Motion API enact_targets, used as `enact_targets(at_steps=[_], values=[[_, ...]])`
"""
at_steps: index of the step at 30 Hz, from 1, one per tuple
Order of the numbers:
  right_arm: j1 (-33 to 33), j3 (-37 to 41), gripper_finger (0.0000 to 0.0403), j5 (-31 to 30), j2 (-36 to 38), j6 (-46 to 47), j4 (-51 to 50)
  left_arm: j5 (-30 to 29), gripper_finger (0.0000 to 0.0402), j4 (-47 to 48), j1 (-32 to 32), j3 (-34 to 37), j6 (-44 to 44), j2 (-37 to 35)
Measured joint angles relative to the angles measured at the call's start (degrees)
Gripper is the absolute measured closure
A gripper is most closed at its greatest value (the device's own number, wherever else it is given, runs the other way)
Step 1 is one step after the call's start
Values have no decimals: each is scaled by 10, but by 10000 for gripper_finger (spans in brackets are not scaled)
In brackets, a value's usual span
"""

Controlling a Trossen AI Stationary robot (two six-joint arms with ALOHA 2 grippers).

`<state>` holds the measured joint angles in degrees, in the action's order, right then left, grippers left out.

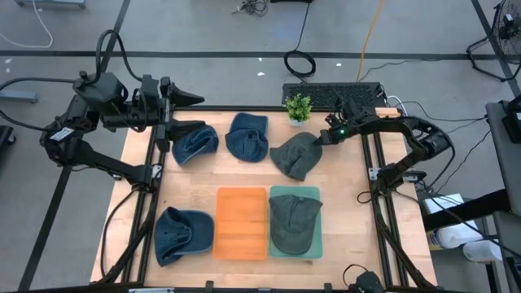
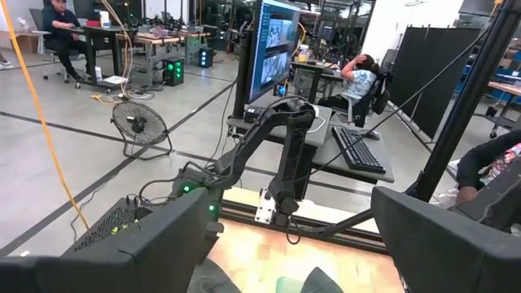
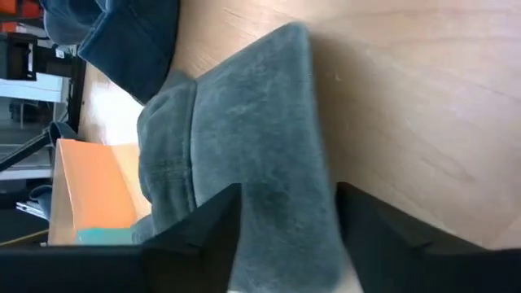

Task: Pick & Place hat
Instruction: Put the black cap into the green bin

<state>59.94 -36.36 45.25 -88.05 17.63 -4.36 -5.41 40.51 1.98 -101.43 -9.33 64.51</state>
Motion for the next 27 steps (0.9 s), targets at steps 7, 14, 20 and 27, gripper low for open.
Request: enact_targets(at_steps=[7, 14, 20, 27], values=[[0, 0, 366, 7, 6, -3, 0, 0, 50, 0, 0, 0, 2, 0], [0, 0, 398, 25, 7, 7, 1, 0, 50, 1, 0, 0, 2, 0], [0, 0, 402, 67, 50, 44, -3, 0, 50, 1, 0, 0, 1, 0], [0, 0, 403, 113, 175, 113, -4, 0, 50, 1, 0, 0, 1, 0]])
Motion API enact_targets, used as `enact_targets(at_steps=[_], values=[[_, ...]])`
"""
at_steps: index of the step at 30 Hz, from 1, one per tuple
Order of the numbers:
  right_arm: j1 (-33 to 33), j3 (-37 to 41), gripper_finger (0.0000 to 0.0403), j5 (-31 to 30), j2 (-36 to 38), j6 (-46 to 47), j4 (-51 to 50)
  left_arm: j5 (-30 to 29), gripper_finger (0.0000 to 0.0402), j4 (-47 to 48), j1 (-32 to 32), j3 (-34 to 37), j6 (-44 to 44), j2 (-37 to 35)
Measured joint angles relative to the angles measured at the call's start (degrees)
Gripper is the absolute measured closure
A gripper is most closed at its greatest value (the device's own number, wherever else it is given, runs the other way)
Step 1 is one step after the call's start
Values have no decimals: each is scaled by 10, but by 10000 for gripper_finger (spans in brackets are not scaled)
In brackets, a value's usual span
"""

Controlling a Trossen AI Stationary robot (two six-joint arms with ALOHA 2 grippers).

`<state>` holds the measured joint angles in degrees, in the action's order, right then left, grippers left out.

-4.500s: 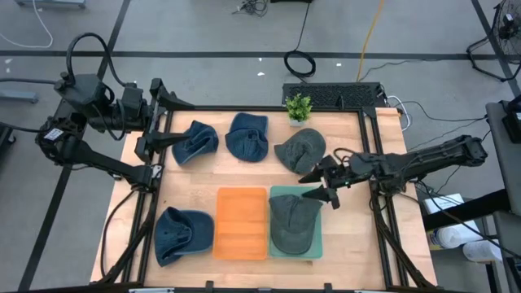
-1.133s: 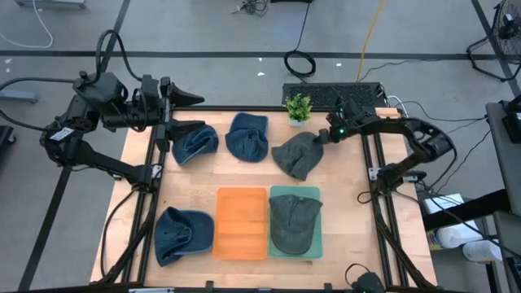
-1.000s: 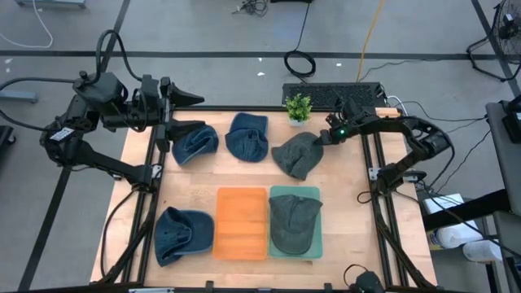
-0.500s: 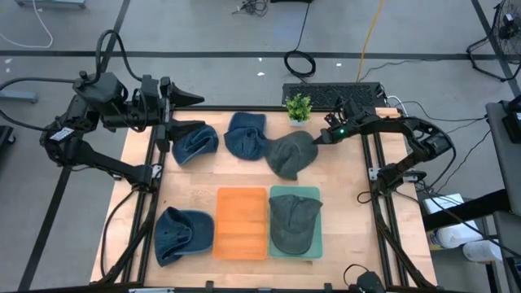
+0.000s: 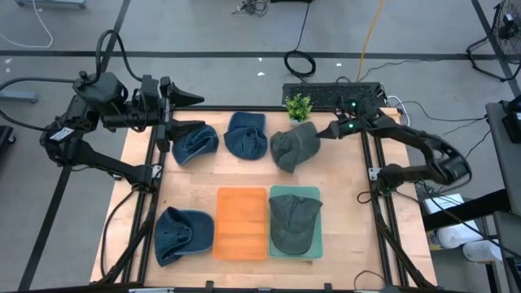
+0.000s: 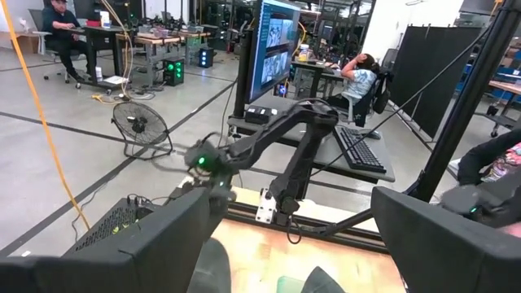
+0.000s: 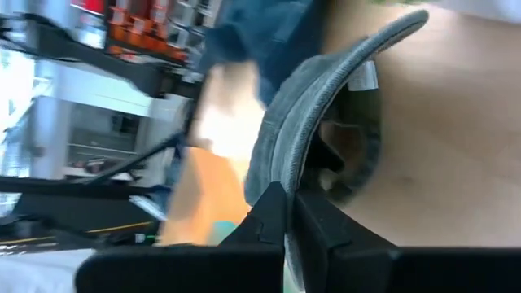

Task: Pick & Place hat
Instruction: Put the black cap into the green bin

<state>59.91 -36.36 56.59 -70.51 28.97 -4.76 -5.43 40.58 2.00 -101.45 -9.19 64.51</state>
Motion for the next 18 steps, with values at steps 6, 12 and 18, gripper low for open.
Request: enact_targets(at_steps=[6, 12, 18], values=[[-13, 0, 403, 36, 105, 68, 1, -3, 50, 0, 0, 0, 0, 0], [-38, -5, 403, 50, 208, 137, 4, -7, 50, -1, 0, 0, -21, 0], [-74, -8, 403, 3, 289, 249, 163, -8, 50, -4, 0, 0, -52, 0]])
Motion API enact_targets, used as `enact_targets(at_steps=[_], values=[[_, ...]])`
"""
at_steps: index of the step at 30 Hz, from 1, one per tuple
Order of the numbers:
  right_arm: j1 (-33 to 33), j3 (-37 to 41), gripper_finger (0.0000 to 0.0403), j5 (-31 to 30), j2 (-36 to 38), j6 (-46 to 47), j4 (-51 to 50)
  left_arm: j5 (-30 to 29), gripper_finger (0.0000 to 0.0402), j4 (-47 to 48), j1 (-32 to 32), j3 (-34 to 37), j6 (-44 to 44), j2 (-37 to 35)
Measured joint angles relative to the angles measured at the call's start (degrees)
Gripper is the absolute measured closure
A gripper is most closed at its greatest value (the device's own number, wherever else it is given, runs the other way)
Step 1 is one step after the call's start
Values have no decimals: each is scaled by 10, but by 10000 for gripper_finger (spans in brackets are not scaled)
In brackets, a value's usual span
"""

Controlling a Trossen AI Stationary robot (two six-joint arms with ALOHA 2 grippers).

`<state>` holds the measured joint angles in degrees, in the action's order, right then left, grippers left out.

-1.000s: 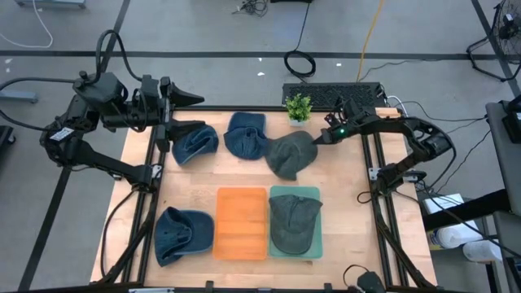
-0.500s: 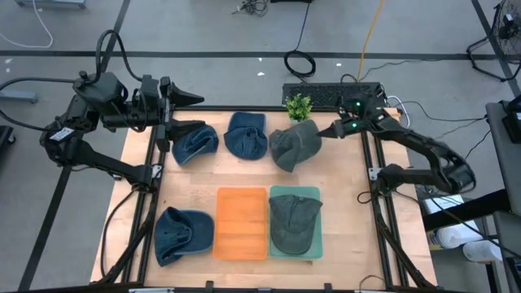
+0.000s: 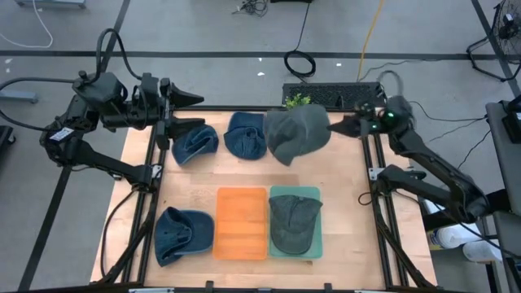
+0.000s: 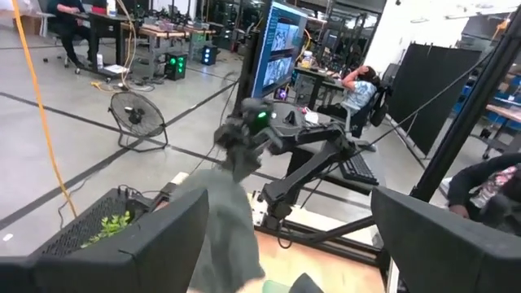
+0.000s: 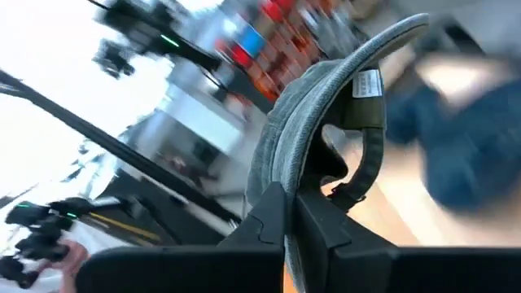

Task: Pick & Place hat
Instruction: Put the black cap into the green bin

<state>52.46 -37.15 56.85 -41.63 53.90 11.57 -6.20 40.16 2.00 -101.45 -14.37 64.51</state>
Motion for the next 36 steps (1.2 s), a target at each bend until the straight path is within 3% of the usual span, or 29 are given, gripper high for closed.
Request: enact_targets(at_steps=[5, 9, 20, 27, 36], values=[[-35, -1, 403, -80, 22, 92, 191, -20, 50, -3, 0, 0, -13, 0], [-62, -10, 403, -151, 23, 102, 240, -19, 50, -19, 0, 0, -14, 1], [-162, -118, 403, -315, -24, -45, 227, -18, 50, -78, 0, 0, 49, 11], [-247, -191, 403, -421, -79, -195, 226, -42, 50, -116, 0, 0, 96, 6], [-357, -309, 403, -462, -194, -375, 290, -44, 50, -169, 0, 0, 149, 7]])
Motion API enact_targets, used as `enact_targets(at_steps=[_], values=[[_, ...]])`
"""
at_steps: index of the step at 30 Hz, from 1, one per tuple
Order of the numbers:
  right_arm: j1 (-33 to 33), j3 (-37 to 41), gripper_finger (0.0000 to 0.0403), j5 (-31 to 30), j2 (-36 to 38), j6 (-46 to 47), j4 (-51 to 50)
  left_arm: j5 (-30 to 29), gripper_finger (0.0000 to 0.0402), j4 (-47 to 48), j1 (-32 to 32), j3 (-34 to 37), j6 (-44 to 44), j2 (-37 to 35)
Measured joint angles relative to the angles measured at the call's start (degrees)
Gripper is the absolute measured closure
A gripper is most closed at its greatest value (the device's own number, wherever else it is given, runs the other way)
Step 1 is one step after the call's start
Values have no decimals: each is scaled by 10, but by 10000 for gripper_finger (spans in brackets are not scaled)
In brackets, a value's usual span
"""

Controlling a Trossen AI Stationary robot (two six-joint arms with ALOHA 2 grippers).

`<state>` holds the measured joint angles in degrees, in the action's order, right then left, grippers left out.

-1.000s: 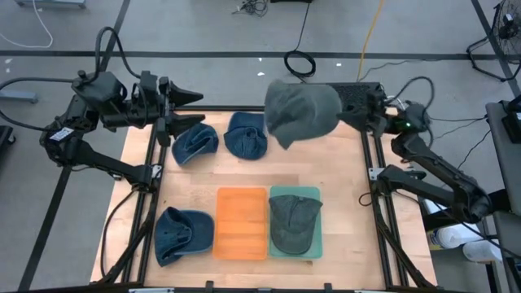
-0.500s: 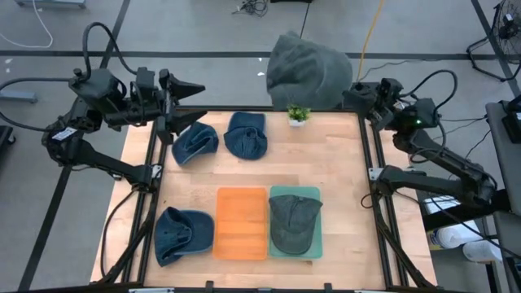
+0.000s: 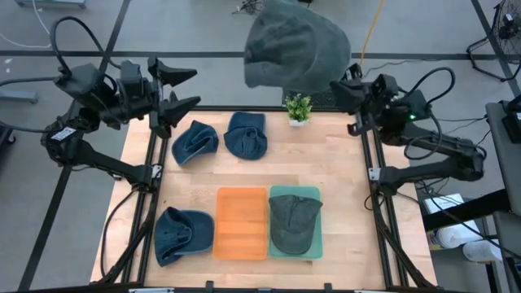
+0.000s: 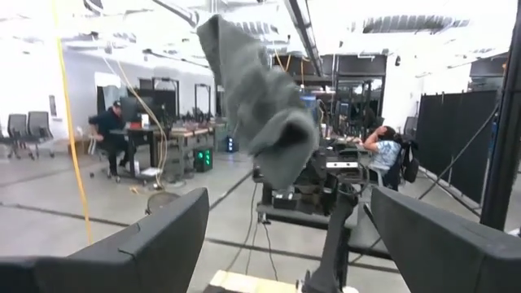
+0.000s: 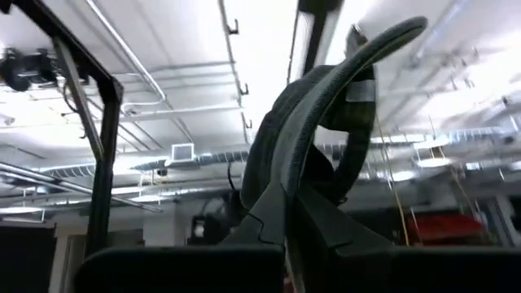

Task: Pick & Place hat
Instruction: Put the black cap into the green bin

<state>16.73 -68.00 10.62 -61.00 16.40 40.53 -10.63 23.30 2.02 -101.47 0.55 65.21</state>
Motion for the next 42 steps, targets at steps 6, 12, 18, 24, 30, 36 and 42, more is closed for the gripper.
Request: enact_targets(at_steps=[6, 12, 18, 24, 30, 36, 42], values=[[-81, -87, 403, -21, -95, -99, 62, 0, 50, -22, 0, 0, 13, 0], [-138, -178, 403, -41, -183, -188, 98, 32, 50, -51, -3, 0, 8, 17], [-168, -262, 403, -46, -257, -228, 97, 51, 50, -100, -17, 0, 9, 49], [-178, -295, 403, -46, -295, -231, 98, 92, 50, -155, -27, 0, 18, 84], [-180, -295, 403, -46, -305, -205, 102, 122, 50, -212, -36, 0, 16, 106], [-185, -294, 403, -46, -312, -204, 104, 139, 56, -238, -48, 1, 9, 119], [-187, -295, 403, -48, -310, -206, 105, 139, 131, -240, -52, 1, 1, 126]])
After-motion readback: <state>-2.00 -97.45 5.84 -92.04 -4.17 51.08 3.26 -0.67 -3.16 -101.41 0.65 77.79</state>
